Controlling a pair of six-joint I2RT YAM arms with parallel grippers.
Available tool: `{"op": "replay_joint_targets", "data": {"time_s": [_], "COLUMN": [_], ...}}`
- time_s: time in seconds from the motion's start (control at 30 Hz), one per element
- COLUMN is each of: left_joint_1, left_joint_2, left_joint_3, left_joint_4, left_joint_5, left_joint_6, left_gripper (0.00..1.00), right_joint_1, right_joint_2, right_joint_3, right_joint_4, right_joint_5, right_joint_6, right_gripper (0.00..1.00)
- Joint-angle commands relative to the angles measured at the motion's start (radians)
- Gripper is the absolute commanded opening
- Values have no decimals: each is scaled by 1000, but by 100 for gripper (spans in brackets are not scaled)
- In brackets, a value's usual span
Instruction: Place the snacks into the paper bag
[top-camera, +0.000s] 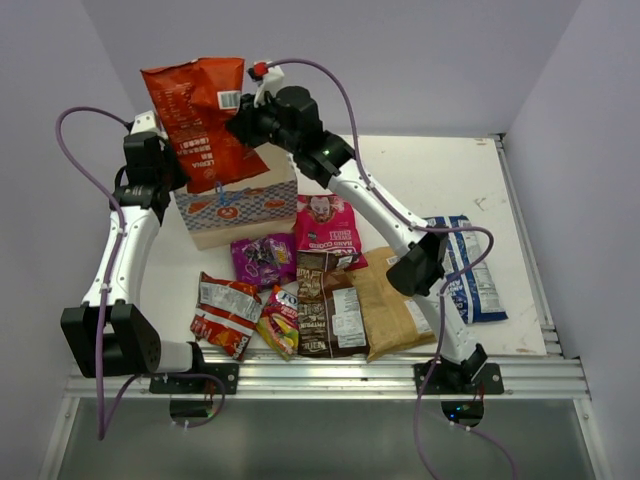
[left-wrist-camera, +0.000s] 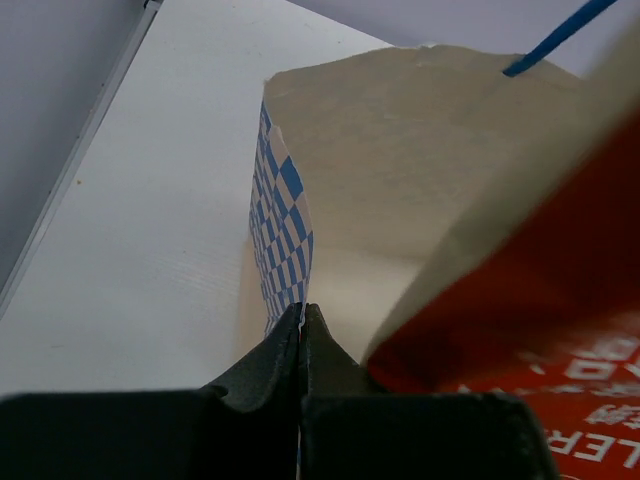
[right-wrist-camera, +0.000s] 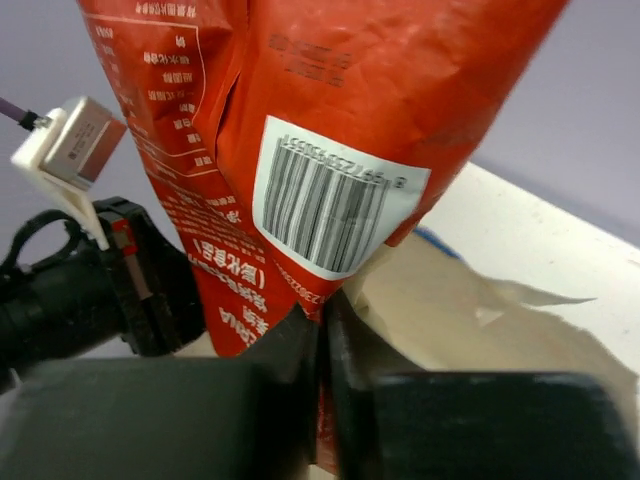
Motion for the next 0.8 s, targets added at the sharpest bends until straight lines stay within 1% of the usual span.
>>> {"op": "replay_joint_targets", "data": {"time_s": [0.0,0.03,0.07,0.2,0.23,0.27,0.3,0.33,0.37,0.4,0.43,0.47,0.5,0.6,0.67,0.77], "left_joint_1": [-10,-10,-12,-10,-12,-10,-10,-10,-10,-12,-12,-10,-12,-10,-10,-12], "left_joint_2": [0,1,1,4,4,7,5,7,8,10,8,10,8,8,7,10], "left_joint_3": [34,33,33,31,31,33,34,34,36,37,37,36,36,37,39,40], "left_joint_4": [22,23,23,23,25,25,25,25,26,25,25,23,22,15,6,-3], "left_joint_5": [39,39,39,36,36,36,36,36,36,33,33,32,32,29,27,22], "left_joint_6": [-16,-15,-15,-15,-16,-18,-16,-16,-16,-16,-16,-16,-16,-15,-13,-12], "left_gripper": [0,0,0,0,0,0,0,0,0,0,0,0,0,0,0,0], "right_joint_1": [2,2,2,2,1,1,-1,-18,-33,-58,-114,-140,-172,-194,-196,-196], "right_joint_2": [-43,-50,-56,-158,-230,-281,-324,-364,-443,-474,-506,-554,-580,-607,-576,-487], "right_joint_3": [-3,-6,-2,-2,-59,-107,-167,-312,-392,-555,-645,-734,-919,-1154,-1198,-1221], "right_joint_4": [99,79,64,-40,-72,-85,-93,-103,-111,-123,-139,-137,-108,-70,-62,-24], "right_joint_5": [15,17,20,92,151,193,234,274,320,313,284,221,205,175,158,101], "right_joint_6": [-13,-22,-54,-200,-232,-287,-309,-309,-303,-275,-219,-194,-175,-157,-151,-125], "right_gripper": [25,67,99,99,99,99,99,99,99,99,99,99,99,99,99,99]}}
